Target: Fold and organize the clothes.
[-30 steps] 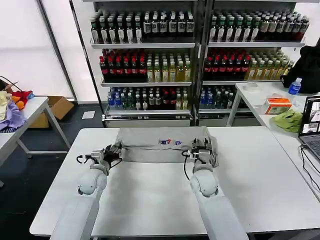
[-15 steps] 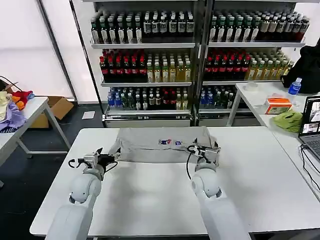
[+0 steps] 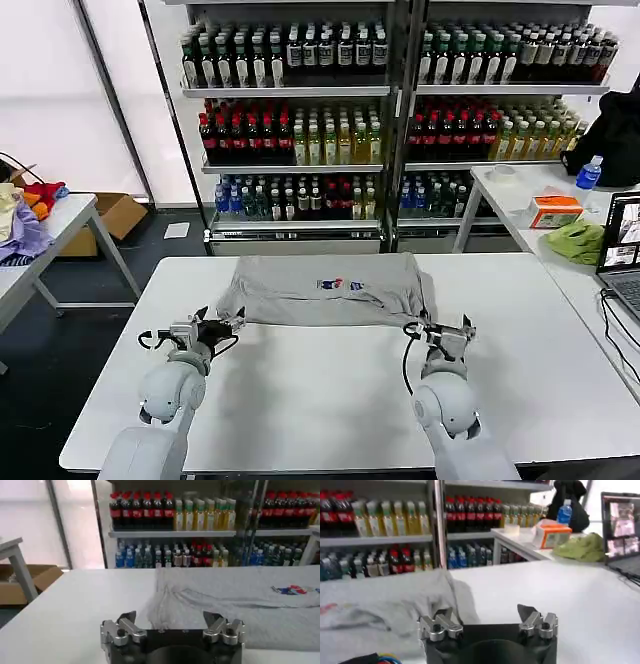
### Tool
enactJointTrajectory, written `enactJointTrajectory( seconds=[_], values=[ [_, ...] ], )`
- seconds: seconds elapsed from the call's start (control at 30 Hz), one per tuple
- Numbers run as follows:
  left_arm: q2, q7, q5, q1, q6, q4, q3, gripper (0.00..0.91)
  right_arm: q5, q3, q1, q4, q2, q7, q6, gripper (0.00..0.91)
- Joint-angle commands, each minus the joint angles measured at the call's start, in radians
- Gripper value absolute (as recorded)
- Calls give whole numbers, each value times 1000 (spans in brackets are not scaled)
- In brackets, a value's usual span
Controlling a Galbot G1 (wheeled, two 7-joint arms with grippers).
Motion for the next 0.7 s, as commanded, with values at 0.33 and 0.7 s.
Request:
enactJointTrajectory(
  seconds=[0.33,0.7],
  values=[
    [0,6,2,-26,-13,71,-2,907,-38,-23,46,-91,6,-23,-10,907],
    [1,19,16,-66,-20,132,18,524,-51,-56,98,-162,31,-45,-34,867]
  ],
)
